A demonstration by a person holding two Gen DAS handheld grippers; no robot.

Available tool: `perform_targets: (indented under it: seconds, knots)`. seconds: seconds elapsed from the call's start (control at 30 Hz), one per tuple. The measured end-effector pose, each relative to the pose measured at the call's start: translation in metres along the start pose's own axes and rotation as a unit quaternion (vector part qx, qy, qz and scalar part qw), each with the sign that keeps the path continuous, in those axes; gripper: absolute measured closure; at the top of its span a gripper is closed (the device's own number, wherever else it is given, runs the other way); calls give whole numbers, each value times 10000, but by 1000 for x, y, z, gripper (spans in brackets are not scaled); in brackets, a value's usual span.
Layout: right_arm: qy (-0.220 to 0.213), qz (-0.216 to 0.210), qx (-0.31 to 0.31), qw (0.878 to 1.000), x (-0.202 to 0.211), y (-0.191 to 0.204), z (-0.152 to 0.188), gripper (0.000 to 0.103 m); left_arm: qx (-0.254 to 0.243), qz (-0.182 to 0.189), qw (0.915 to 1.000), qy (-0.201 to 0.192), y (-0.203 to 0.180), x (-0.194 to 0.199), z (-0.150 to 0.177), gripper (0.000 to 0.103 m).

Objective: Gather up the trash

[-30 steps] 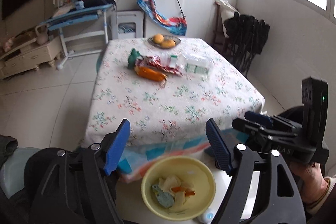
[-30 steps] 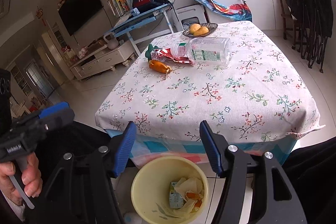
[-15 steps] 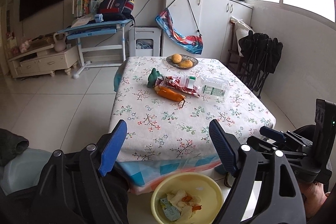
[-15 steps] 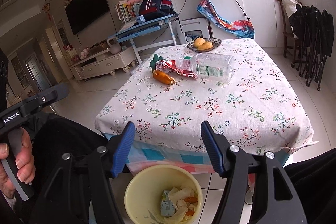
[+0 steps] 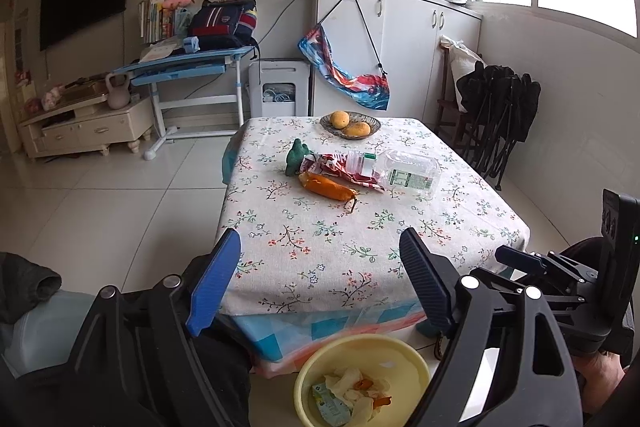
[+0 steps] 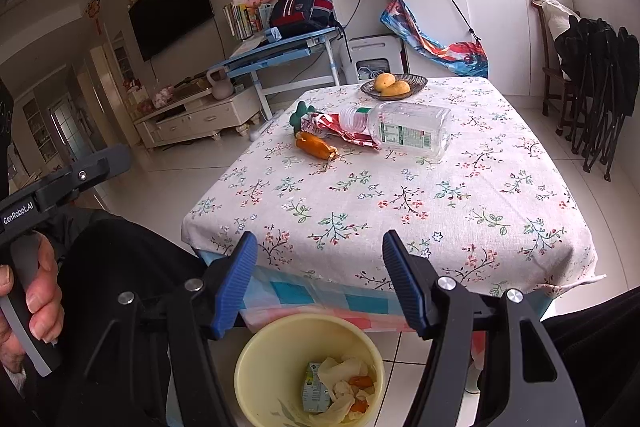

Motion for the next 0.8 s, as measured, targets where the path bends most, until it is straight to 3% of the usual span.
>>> perform_targets:
  seconds: [0.53,0.8]
  knots:
    - [64,-101,-50,9999,-8,3,-1,40,62,-85,9999,-3,6,-5,-1,21]
    - [300,-257,-5,9992,-36,0,-18,40,496,-210,9984,157,30,-35,-8,20]
Point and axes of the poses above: each gripper's, at about its wrist camera, not at the fingertips, and x roughly against the way its jaws point, y to its left, z to its underside, the point moved 2 cm from there along -x, roughly the way its jaws point, and after that the axes turned 11 degrees about x, right-handed, at the moved point
